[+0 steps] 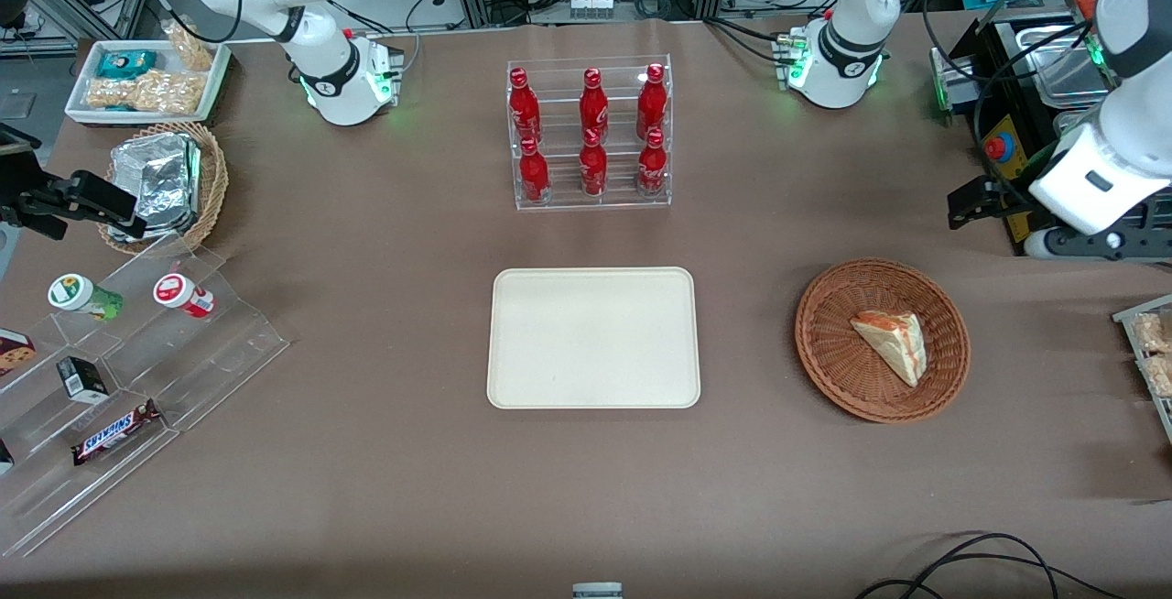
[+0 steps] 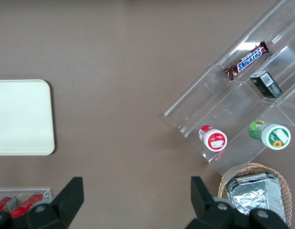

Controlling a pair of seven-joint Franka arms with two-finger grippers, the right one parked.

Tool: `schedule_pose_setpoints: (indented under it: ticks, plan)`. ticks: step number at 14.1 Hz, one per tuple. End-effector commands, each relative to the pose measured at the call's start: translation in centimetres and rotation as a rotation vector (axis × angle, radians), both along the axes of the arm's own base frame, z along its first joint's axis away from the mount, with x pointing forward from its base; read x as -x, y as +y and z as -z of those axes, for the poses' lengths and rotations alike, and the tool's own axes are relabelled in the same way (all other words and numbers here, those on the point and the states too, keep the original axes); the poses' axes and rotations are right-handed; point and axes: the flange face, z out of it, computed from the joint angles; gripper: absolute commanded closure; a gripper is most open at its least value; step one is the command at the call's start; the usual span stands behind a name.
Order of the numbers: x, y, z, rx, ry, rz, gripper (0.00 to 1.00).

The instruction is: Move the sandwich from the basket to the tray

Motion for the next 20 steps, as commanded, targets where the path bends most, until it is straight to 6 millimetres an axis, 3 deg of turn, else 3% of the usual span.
schedule_pose_setpoints:
  ticks: [1, 5, 10, 17, 20]
  plan:
    - [-0.9, -0.1, 2.6, -0.001, 0.066, 0.002, 0.0]
    - [-2.9, 0.0, 9.1, -0.013, 0.153, -0.007, 0.0]
    - [-2.3, 0.6, 19.7, -0.02, 0.045, -0.115, 0.0]
    - [-4.9, 0.8, 26.9, -0.075, -0.025, -0.676, 0.0]
    - [-5.4, 1.6, 31.0, -0.087, -0.035, -0.746, 0.0]
